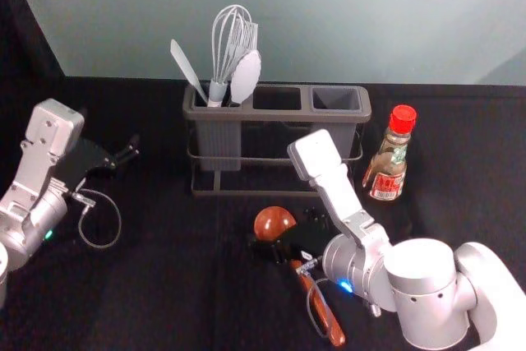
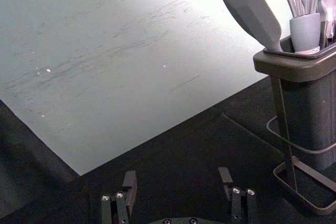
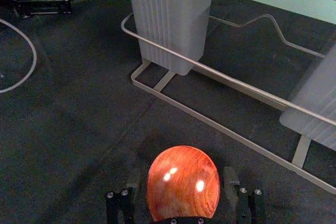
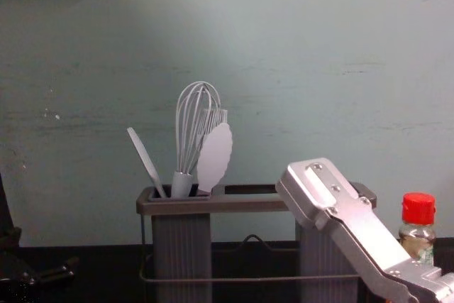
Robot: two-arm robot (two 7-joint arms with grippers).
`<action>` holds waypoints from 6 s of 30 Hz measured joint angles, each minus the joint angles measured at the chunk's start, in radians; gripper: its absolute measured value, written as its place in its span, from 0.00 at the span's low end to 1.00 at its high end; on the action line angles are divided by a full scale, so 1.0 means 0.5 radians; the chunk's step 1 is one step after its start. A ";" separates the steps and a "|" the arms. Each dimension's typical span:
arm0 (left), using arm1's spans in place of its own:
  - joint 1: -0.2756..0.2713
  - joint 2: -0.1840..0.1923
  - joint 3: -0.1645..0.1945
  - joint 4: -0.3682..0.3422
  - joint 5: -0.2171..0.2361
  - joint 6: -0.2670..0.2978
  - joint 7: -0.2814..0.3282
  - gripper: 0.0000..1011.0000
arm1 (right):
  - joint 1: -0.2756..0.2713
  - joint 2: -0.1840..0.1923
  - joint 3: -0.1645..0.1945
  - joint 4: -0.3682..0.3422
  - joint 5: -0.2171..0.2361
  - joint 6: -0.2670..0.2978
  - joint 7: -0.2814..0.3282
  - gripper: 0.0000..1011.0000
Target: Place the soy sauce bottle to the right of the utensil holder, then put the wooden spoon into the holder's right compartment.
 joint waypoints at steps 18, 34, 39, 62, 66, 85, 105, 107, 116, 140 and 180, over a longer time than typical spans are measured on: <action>0.000 0.000 0.000 0.000 0.000 0.000 0.000 1.00 | 0.054 -0.026 -0.042 0.021 -0.103 0.083 0.021 0.99; 0.000 0.000 0.000 0.000 0.000 0.000 0.000 1.00 | 0.052 -0.051 -0.020 0.042 -0.138 0.093 0.042 0.99; 0.000 0.000 0.000 0.000 0.000 0.000 0.000 1.00 | 0.046 -0.056 -0.009 0.043 -0.141 0.086 0.045 0.99; 0.000 0.000 0.000 0.000 0.000 0.000 0.000 1.00 | -0.011 -0.030 0.032 -0.052 -0.125 0.037 0.059 0.83; 0.000 0.000 0.000 0.000 0.000 0.000 0.000 1.00 | -0.084 0.015 0.056 -0.177 -0.088 -0.038 0.078 0.83; 0.000 0.000 0.000 0.000 0.000 0.000 0.000 1.00 | -0.399 0.366 0.202 -0.464 0.122 -1.030 0.078 0.83; 0.000 0.000 0.000 0.000 0.000 0.000 0.000 1.00 | -0.522 0.459 0.306 -0.430 0.296 -1.878 -0.077 0.83; 0.000 0.000 0.000 0.000 0.000 0.000 0.000 1.00 | -0.529 0.462 0.308 -0.430 0.296 -1.897 -0.095 0.83; 0.000 0.000 0.000 0.000 0.000 0.000 0.000 1.00 | -0.534 0.465 0.309 -0.430 0.296 -1.911 -0.109 0.83; 0.000 0.000 0.000 0.000 0.000 0.000 0.000 1.00 | -0.407 0.469 0.297 -0.371 0.332 -1.946 -0.095 0.83; 0.000 0.000 0.000 0.000 0.000 0.000 0.000 1.00 | 0.841 0.169 0.037 0.735 0.390 -2.252 -0.012 0.83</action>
